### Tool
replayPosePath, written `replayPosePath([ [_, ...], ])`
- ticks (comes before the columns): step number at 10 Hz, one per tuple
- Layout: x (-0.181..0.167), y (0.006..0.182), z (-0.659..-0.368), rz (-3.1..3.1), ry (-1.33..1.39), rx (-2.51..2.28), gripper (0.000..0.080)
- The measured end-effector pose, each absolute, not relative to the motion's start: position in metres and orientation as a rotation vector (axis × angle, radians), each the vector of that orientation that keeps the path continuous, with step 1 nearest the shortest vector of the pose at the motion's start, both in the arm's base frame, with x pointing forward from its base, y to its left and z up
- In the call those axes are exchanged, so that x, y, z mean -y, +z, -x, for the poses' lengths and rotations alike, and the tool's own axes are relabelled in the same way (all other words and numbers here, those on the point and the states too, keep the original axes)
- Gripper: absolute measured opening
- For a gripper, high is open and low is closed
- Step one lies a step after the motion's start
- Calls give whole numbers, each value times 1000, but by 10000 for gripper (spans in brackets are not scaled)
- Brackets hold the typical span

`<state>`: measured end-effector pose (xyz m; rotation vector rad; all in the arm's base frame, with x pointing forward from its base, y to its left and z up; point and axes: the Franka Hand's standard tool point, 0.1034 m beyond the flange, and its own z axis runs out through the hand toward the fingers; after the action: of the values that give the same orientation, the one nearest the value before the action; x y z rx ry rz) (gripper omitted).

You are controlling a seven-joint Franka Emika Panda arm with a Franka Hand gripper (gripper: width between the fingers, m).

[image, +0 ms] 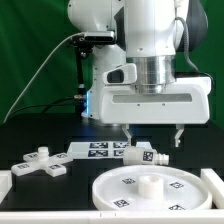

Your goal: Assemble round table

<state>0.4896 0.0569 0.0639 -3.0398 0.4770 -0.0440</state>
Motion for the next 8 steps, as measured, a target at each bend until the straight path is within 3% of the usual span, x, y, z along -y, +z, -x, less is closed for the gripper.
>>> replayPosePath([
  [4,-50,58,-465,2826,29,-1156,649],
  [5,-38,64,-482,2792,-116,-1151,649],
  [8,-40,63,-481,2654,-102,-1383,649],
])
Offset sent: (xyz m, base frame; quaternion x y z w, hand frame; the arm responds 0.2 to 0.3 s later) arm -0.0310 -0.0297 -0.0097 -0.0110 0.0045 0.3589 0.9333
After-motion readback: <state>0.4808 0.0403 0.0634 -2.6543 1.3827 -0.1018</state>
